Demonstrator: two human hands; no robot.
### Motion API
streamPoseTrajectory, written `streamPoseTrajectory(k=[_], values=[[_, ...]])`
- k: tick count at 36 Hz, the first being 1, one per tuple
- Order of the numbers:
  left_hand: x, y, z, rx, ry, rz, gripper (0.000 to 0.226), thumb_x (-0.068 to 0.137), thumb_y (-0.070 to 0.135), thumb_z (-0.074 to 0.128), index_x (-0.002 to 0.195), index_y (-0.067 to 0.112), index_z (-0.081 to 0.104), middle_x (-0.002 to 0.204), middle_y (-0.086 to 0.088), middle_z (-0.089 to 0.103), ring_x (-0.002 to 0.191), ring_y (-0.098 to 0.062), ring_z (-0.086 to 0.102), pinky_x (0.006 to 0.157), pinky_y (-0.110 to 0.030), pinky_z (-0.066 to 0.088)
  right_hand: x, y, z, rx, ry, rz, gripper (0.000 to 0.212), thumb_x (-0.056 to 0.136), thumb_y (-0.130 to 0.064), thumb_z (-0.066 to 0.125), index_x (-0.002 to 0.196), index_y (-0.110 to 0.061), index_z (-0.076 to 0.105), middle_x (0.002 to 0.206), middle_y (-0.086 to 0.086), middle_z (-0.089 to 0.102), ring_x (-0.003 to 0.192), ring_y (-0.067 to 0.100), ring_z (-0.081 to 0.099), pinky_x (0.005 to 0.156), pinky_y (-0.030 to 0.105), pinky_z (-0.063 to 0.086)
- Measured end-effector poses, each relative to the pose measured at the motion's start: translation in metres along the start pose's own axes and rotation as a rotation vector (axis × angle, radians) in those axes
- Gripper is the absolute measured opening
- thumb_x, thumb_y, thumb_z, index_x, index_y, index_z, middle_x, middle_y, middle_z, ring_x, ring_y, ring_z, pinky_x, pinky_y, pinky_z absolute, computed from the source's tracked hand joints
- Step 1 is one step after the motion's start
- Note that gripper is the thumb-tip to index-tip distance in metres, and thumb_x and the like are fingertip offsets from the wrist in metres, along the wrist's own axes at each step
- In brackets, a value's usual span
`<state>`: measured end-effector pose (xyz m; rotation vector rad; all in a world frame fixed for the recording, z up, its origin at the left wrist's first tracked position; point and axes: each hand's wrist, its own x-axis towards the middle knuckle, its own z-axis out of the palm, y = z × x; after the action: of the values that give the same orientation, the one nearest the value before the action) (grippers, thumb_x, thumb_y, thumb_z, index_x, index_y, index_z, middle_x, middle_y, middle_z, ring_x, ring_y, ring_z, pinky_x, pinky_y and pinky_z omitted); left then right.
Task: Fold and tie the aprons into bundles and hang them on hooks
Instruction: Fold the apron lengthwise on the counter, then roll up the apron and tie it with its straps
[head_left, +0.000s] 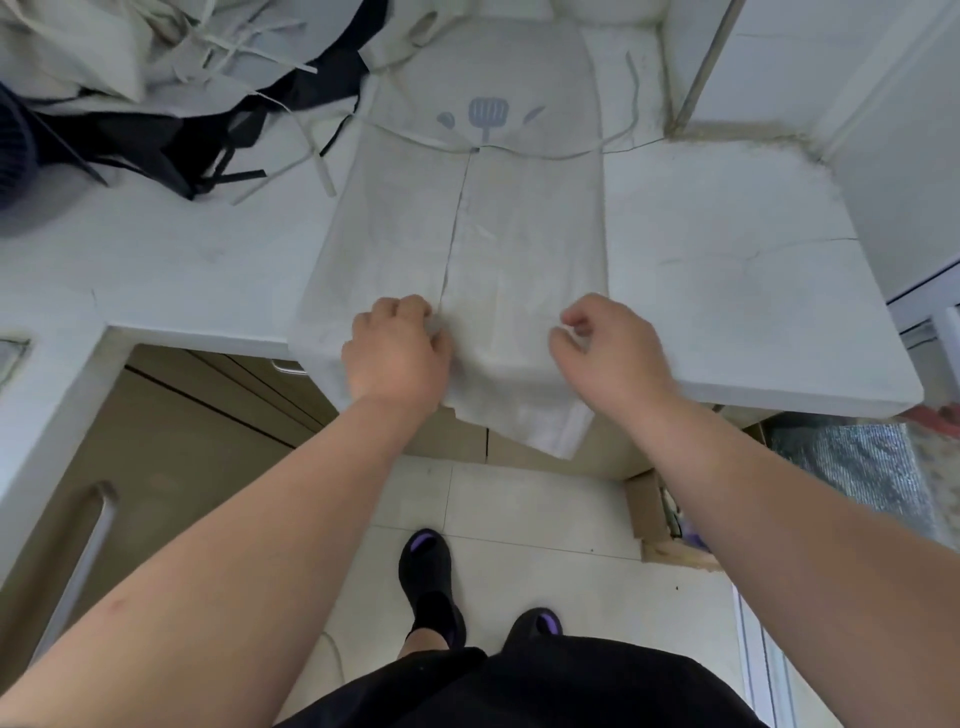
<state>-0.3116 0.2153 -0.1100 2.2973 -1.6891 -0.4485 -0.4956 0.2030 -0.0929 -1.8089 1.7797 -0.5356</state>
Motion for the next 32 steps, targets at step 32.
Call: streamPoseTrajectory(k=[32], values=[[0.038,0.016,-0.017,0.265,-0.286,0.123,0.019,0.097,0.034,0.039,0.093,0.017,0.048,0.102,-0.004,0.058,0.091,-0.024,0.039,0.078,-0.036,0.030,0.046,-0.027,0.022,-0.229,-0.422,0.072,0.069,0.083,-0.055,0.062,0.139,-0.025,0.037,0.133,0.003,0.050,0.117,0.024,0.052,0.085,0.031,0.040]])
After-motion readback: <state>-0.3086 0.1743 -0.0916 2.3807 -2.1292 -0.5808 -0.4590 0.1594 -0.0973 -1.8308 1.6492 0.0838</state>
